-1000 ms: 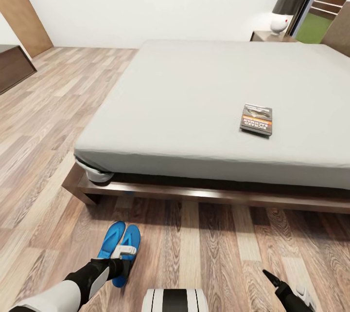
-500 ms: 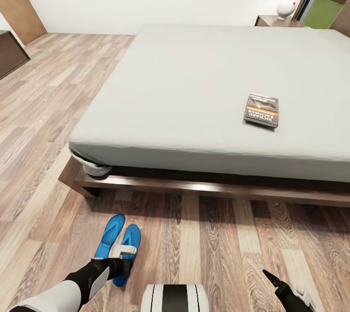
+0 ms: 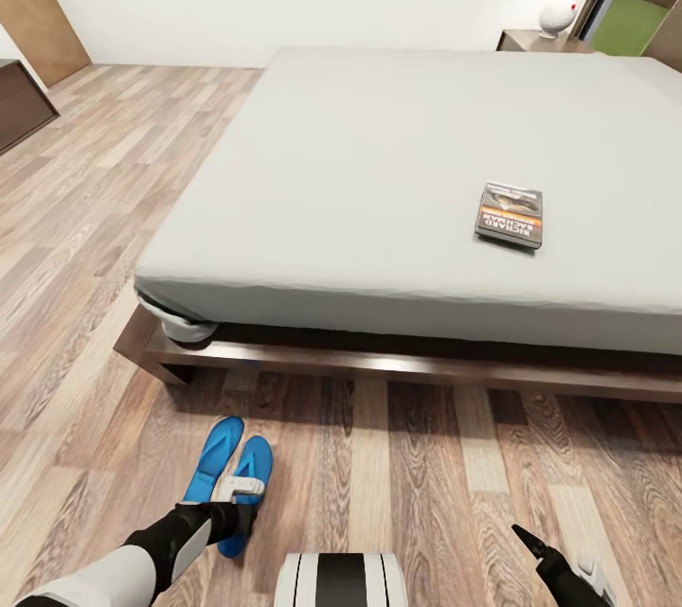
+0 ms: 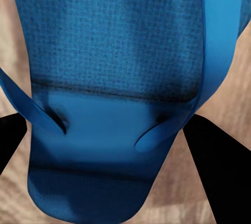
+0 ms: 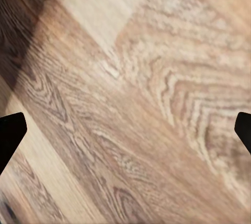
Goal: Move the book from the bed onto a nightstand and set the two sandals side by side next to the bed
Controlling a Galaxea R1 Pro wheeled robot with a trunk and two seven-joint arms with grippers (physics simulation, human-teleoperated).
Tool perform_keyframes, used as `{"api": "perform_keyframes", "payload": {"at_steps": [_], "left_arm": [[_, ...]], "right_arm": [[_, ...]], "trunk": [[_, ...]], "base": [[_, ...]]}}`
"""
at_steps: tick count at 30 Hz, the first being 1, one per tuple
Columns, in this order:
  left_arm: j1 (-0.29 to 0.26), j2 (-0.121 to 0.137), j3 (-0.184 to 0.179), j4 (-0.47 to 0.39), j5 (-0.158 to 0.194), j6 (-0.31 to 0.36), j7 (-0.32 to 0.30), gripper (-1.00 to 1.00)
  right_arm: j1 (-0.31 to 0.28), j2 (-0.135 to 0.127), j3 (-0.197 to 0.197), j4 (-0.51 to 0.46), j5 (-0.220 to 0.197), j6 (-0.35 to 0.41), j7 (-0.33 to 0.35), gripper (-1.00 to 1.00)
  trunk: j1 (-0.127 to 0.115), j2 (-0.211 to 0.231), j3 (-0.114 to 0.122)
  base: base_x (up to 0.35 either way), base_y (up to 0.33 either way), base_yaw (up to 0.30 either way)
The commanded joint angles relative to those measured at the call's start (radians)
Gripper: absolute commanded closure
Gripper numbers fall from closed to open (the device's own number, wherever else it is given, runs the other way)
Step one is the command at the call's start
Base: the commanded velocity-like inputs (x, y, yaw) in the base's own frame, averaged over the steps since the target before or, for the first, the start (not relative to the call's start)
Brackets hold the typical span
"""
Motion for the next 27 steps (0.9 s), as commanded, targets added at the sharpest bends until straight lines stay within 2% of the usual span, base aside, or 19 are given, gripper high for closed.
{"api": "perform_keyframes", "payload": {"at_steps": [1,16,27], "left_arm": [[0.0,0.001,-0.006,-0.002,0.01,0.006,-0.002,1.0],[0.0,0.002,-0.007,-0.001,0.01,0.005,-0.004,1.0],[0.0,-0.002,-0.007,-0.001,0.009,0.006,-0.001,1.0]], "right_arm": [[-0.001,0.0,0.005,0.003,-0.01,0.009,0.006,-1.0],[-0.001,0.001,0.005,0.003,-0.011,0.008,0.006,-1.0],[-0.001,0.001,0.005,0.003,-0.011,0.009,0.006,-1.0]], "trunk": [[0.0,0.0,-0.001],[0.0,0.0,-0.001],[0.0,0.0,-0.004]], "base": [[0.0,0.0,0.0],[0.132,0.0,0.0],[0.02,0.0,0.0]]}}
